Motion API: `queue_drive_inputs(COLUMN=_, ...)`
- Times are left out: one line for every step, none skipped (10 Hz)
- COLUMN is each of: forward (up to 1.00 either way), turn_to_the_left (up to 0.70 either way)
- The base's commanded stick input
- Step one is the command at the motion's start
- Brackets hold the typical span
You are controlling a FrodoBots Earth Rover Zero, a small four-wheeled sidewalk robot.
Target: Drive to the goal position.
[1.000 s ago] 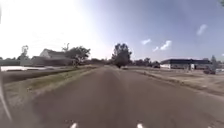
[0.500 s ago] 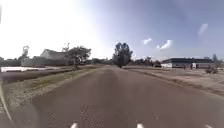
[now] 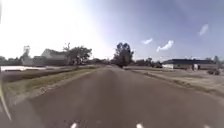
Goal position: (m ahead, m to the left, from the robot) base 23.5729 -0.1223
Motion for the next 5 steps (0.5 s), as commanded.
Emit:
queue_drive_inputs(forward=0.70, turn_to_the_left=0.00)
queue_drive_inputs(forward=0.70, turn_to_the_left=0.00)
queue_drive_inputs(forward=0.70, turn_to_the_left=0.00)
queue_drive_inputs(forward=0.64, turn_to_the_left=0.00)
queue_drive_inputs(forward=0.31, turn_to_the_left=0.00)
